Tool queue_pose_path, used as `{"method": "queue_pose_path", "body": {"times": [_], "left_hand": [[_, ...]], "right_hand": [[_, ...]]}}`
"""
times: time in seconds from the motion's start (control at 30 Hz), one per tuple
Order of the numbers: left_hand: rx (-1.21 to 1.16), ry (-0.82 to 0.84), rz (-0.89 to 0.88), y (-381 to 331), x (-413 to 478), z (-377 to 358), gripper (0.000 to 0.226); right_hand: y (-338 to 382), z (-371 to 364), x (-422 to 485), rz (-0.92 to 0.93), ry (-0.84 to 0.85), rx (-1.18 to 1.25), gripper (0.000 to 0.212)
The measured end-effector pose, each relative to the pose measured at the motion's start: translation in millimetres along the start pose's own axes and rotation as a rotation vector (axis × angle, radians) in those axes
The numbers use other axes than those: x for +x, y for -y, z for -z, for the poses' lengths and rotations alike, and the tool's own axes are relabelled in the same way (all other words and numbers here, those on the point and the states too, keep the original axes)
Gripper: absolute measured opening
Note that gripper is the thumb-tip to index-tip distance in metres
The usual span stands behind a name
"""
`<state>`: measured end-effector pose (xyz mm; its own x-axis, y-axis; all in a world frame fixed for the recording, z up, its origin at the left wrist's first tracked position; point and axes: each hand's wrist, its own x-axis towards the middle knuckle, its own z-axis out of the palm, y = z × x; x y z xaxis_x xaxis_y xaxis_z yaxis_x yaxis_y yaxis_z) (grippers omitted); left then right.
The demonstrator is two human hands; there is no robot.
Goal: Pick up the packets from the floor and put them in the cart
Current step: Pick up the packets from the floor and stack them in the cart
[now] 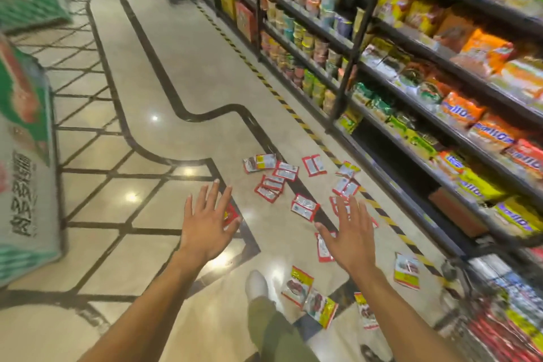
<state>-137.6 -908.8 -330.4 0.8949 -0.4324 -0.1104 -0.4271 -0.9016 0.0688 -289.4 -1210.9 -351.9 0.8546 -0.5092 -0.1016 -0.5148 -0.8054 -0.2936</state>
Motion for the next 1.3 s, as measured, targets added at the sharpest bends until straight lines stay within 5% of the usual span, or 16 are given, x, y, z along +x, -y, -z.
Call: {"method": "queue_pose_path", "body": {"times": [0.33,0.8,0.97,1.3], "left_hand": [[0.007,0.115,0.02,54,181,-17,0.096],[-0.103,0.237,-0.013,120,387,-106,0.081],[-0.155,0.304,-0.017,143,451,-173,0.082],[-0.156,0.442,0.077,161,542,-386,0.087]], "right_hand": [[74,-52,185,0.009,0.115,-0.001,0.095],[149,-122,394,0.103,0.255,-0.052,0.089],[156,-193,469,0.107,0.289,-0.042,0.102],[112,-426,600,0.227,0.411,-0.113,0.091]]}}
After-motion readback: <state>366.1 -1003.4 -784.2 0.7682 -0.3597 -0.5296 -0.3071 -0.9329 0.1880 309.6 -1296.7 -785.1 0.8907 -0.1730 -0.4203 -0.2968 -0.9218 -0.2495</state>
